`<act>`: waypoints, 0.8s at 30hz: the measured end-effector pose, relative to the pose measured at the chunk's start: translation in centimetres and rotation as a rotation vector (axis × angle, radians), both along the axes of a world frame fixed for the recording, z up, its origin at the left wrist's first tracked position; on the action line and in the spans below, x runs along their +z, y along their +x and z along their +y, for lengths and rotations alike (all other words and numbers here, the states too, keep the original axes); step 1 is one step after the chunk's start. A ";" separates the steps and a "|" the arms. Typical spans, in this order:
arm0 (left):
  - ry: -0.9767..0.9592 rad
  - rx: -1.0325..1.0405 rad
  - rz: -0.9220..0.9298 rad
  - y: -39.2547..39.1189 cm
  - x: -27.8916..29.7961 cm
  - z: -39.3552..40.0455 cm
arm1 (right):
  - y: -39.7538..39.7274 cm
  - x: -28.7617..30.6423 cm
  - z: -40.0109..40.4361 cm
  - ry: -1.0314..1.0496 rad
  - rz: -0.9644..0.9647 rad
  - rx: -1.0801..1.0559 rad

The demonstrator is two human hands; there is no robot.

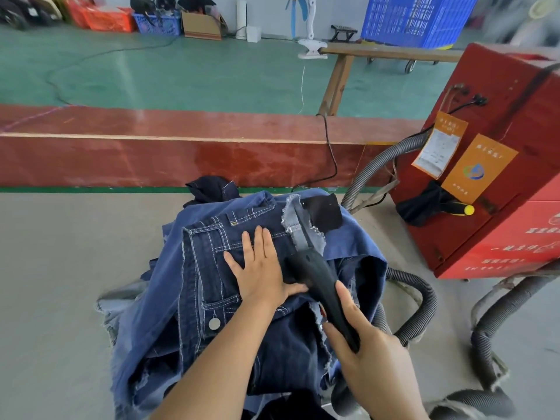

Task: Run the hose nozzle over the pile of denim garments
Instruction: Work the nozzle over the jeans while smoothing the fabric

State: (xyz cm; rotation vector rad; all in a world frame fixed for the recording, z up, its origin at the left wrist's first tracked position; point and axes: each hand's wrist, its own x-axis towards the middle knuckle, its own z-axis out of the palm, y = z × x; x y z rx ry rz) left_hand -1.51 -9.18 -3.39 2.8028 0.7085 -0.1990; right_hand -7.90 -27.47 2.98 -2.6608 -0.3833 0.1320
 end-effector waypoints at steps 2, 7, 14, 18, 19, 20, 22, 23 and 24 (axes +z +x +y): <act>0.017 -0.001 0.016 0.0 0.1 -0.1 | 1.1 -0.2 1.0 -0.002 -0.023 0.045; 0.001 0.003 0.013 -0.1 0.4 0.1 | 5.6 2.2 2.2 0.113 0.040 0.133; -0.074 0.001 -0.045 0.1 0.7 0.8 | 3.8 5.3 -2.1 0.328 -0.139 0.036; -0.086 0.122 -0.177 -0.3 0.7 1.3 | 2.2 4.0 -3.1 0.217 -0.064 0.044; -0.075 0.138 -0.150 -0.4 0.6 1.2 | 1.9 3.4 -3.0 0.189 -0.037 0.059; -0.067 0.139 -0.112 -0.4 0.5 1.1 | 1.6 2.7 -2.8 0.161 -0.018 0.075; -0.050 0.128 -0.058 -0.4 0.3 0.8 | 1.4 1.4 -2.0 0.098 -0.005 0.103; -0.041 0.124 -0.043 -0.4 0.3 0.6 | 1.4 1.0 -1.6 0.068 -0.006 0.108; -0.030 0.121 -0.031 -0.4 0.2 0.5 | 1.4 0.6 -1.0 0.039 -0.014 0.105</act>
